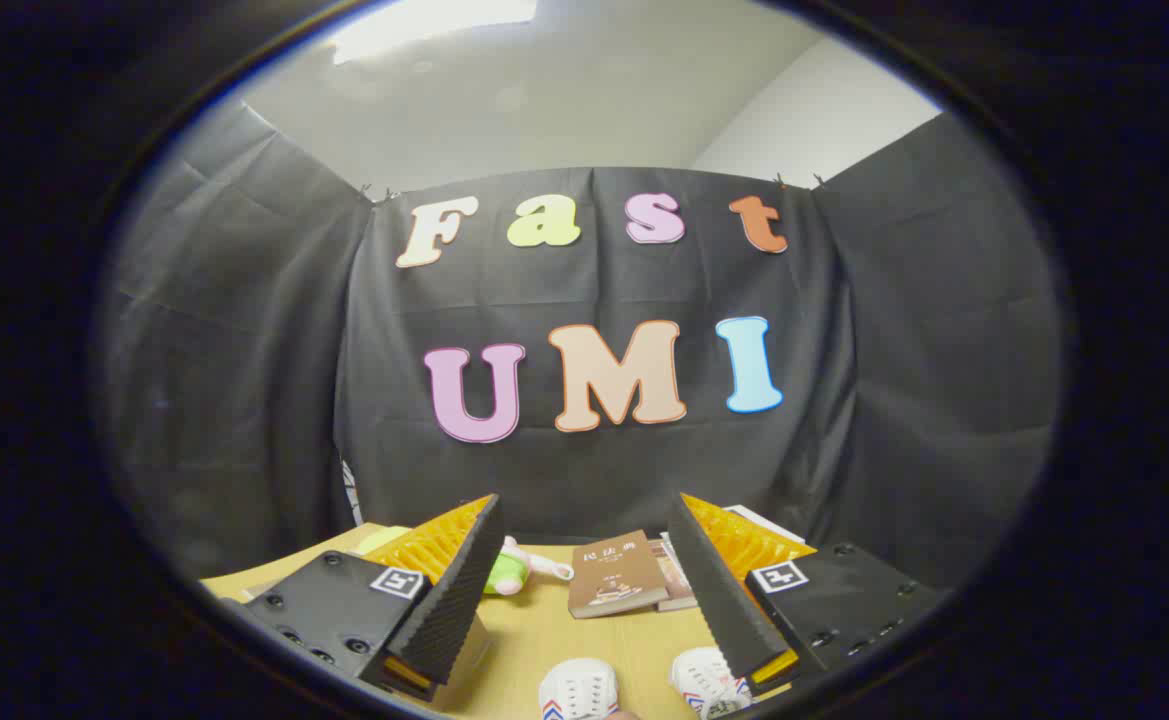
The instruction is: Open the storage box then place both shoes into the box .Put the left shoe in first, then the right shoe, with the right side of both shoes facing outward in a uniform manner.
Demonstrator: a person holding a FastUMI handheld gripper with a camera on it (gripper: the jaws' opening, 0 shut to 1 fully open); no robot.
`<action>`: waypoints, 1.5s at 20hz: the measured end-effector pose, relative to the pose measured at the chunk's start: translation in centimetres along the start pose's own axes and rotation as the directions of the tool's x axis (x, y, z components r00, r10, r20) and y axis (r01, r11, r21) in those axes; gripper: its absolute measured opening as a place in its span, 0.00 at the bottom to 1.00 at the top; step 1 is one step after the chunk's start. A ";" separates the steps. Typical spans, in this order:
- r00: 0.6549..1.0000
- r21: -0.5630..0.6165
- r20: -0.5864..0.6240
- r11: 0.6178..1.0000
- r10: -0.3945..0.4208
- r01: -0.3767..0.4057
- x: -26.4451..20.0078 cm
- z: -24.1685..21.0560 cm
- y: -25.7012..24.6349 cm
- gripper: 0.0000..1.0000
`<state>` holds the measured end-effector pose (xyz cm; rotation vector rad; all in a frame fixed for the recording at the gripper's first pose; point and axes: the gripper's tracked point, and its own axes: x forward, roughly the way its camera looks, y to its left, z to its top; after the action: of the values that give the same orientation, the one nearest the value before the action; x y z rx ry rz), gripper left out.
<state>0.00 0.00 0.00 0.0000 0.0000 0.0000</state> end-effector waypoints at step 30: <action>0.944 0.299 -0.158 0.925 0.290 -0.234 -0.5 -6.7 2.6 1.00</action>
<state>-0.47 2.64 -6.65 0.2814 0.2019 0.2706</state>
